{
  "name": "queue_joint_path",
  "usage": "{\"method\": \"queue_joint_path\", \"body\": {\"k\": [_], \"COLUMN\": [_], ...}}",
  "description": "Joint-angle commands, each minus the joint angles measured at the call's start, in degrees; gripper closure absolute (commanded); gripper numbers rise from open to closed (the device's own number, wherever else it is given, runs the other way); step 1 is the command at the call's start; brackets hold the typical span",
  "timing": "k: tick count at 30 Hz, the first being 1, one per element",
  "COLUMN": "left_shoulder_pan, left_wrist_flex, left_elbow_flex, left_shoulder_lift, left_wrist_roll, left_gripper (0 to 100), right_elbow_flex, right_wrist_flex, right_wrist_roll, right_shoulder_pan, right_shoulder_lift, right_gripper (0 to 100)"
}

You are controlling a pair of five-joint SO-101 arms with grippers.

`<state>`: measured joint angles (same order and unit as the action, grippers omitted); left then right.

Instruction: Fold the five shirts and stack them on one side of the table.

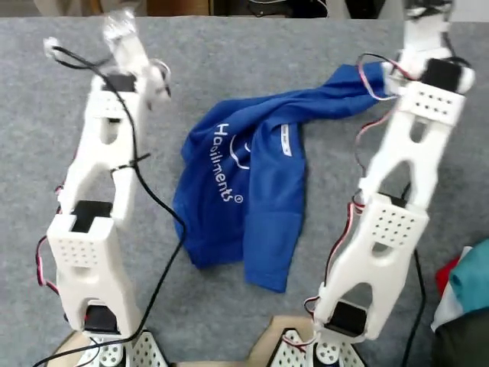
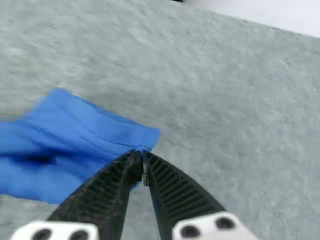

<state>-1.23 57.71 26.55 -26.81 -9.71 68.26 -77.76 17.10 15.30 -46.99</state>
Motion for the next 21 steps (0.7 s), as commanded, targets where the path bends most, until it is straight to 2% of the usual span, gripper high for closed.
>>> {"method": "queue_joint_path", "body": {"k": [1, 5, 9, 15, 21], "left_shoulder_pan": [-1.2, 2.1, 7.1, 7.3, 7.0], "left_wrist_flex": [9.3, 15.3, 17.2, 14.9, 12.1], "left_elbow_flex": [12.4, 10.5, 4.3, 5.5, 9.1], "left_shoulder_lift": [0.0, -1.8, -5.4, -12.2, -20.9], "left_wrist_roll": [-0.5, 0.4, 7.5, 7.6, 7.6], "left_gripper": [98, 97, 90, 78, 78], "right_elbow_flex": [5.0, 7.1, 5.1, 2.5, 2.5], "right_wrist_flex": [-0.4, -0.8, -0.4, 4.6, 5.5], "right_wrist_roll": [0.5, 1.4, 1.3, 1.2, 1.2], "right_shoulder_pan": [-4.4, -7.0, -7.9, -8.3, -9.0], "right_shoulder_lift": [0.6, 0.4, 0.3, -1.7, -3.8], "right_gripper": [99.2, 99.2, 99.2, 99.3, 99.3]}}
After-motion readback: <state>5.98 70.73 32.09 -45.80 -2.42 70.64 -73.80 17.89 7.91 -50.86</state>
